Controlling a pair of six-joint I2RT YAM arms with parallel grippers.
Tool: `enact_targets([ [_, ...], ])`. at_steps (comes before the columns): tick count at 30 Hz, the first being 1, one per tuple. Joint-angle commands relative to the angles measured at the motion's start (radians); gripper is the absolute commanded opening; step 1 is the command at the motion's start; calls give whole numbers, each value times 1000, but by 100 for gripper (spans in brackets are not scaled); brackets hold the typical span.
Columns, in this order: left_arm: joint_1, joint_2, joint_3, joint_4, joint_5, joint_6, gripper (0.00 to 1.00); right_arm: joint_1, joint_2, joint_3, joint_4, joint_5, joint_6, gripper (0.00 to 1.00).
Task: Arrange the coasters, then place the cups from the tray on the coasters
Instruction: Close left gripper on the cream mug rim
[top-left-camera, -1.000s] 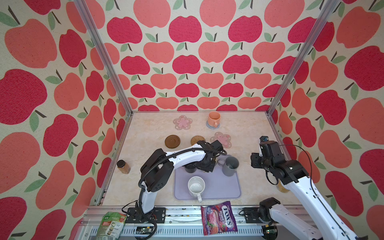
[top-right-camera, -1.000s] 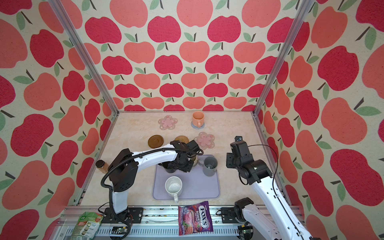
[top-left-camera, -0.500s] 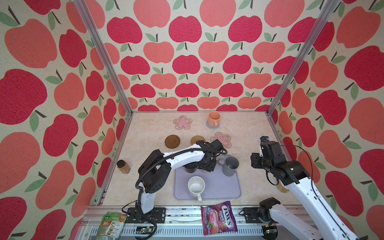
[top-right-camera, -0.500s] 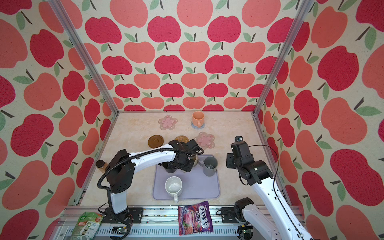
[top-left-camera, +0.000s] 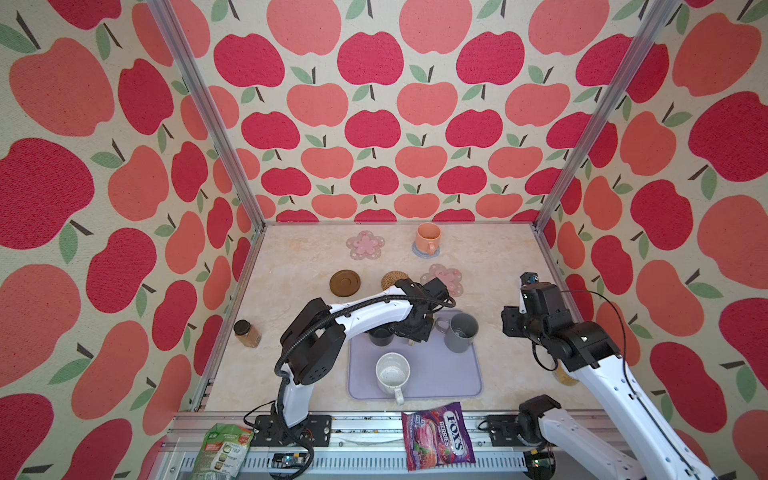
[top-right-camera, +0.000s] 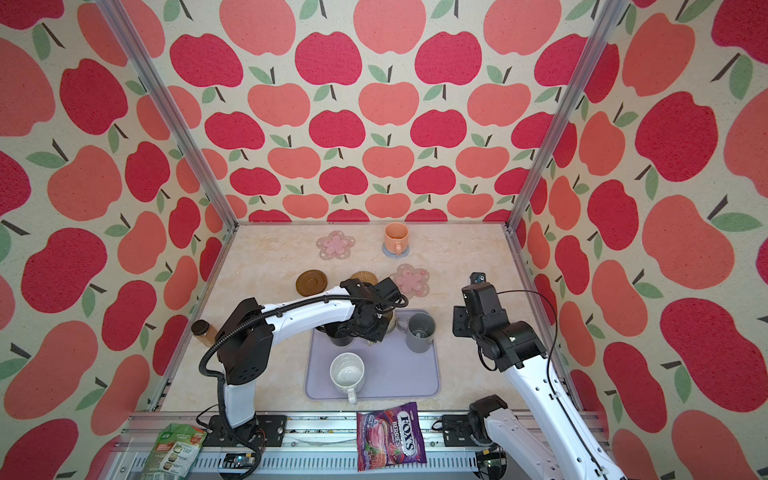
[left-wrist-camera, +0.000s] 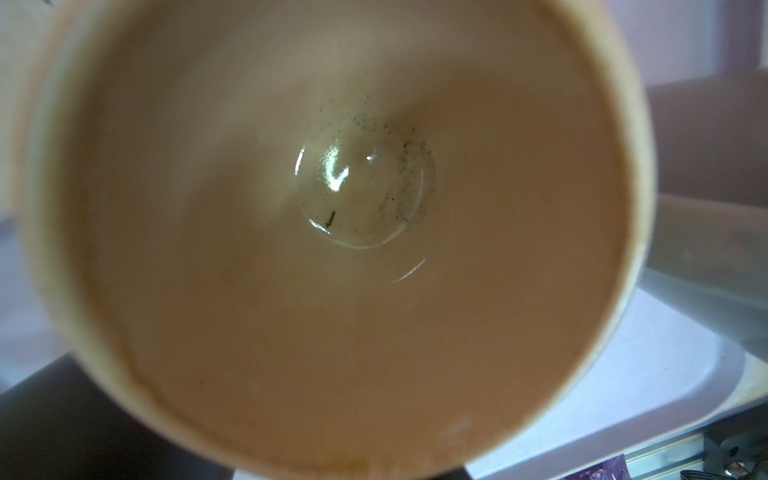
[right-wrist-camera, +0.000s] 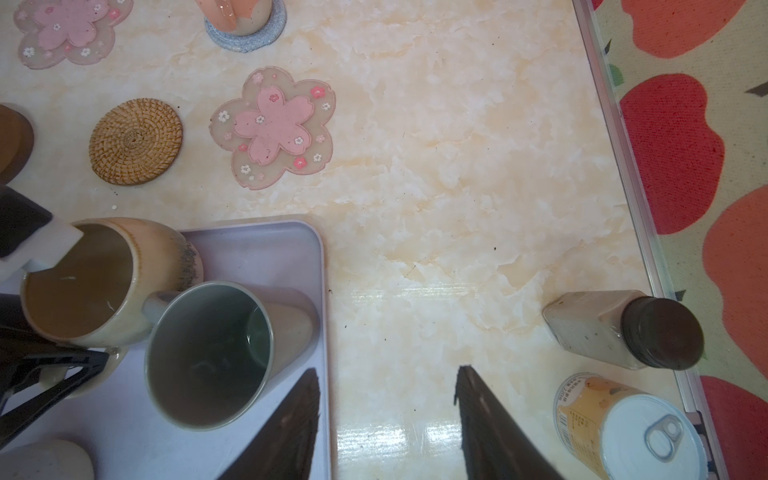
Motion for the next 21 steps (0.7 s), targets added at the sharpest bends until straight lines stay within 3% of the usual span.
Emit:
enact_targets([
  [1,-4,29,35,-32,-44,-11,25,-7,-12,-11,2,-2,3,56],
  [12,-6,45,29,-21,-46,-26,26,-7,-19,-10,0,10,-1,56],
  [21,-4,51,29,-12,-66,-35,10,-11,-36,-23,-3,24,-1,56],
])
